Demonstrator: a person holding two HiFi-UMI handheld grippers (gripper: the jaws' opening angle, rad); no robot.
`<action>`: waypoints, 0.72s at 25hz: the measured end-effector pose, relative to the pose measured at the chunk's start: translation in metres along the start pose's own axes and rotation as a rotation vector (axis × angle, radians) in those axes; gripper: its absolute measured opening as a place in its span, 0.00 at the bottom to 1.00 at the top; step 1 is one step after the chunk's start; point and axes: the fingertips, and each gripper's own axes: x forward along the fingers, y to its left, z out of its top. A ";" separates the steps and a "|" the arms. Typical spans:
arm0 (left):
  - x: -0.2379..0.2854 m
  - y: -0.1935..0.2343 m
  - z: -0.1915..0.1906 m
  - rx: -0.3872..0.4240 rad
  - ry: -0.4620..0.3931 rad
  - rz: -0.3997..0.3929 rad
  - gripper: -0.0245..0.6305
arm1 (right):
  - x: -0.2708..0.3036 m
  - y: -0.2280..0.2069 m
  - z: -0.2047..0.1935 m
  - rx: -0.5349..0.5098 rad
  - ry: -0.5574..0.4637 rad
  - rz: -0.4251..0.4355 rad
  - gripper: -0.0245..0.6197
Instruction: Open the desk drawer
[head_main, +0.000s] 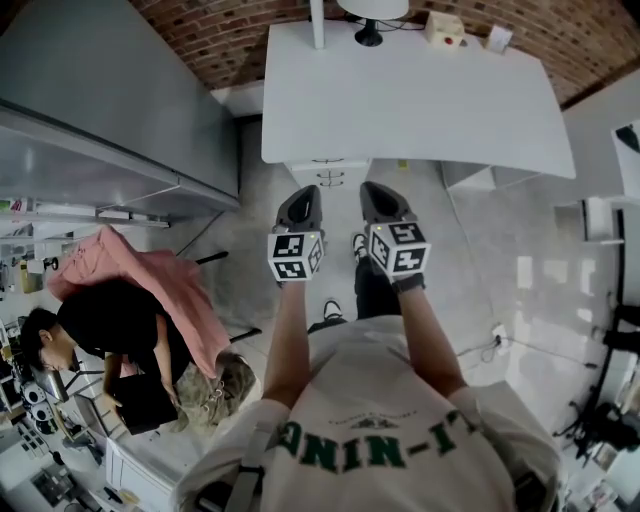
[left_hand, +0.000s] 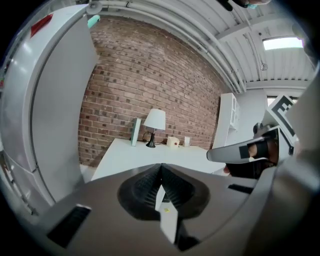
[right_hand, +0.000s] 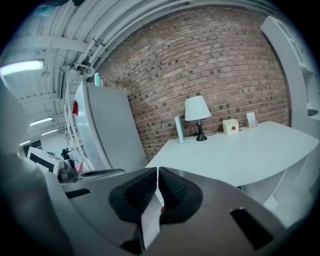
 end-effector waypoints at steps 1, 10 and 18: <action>0.006 0.003 -0.008 -0.018 0.012 -0.002 0.03 | 0.005 -0.002 -0.003 0.002 0.007 0.002 0.04; 0.040 0.019 -0.098 -0.164 0.116 -0.011 0.11 | 0.035 -0.010 -0.050 0.048 0.069 0.002 0.04; 0.085 0.037 -0.159 -0.345 0.153 -0.022 0.18 | 0.065 -0.026 -0.084 0.080 0.109 0.001 0.04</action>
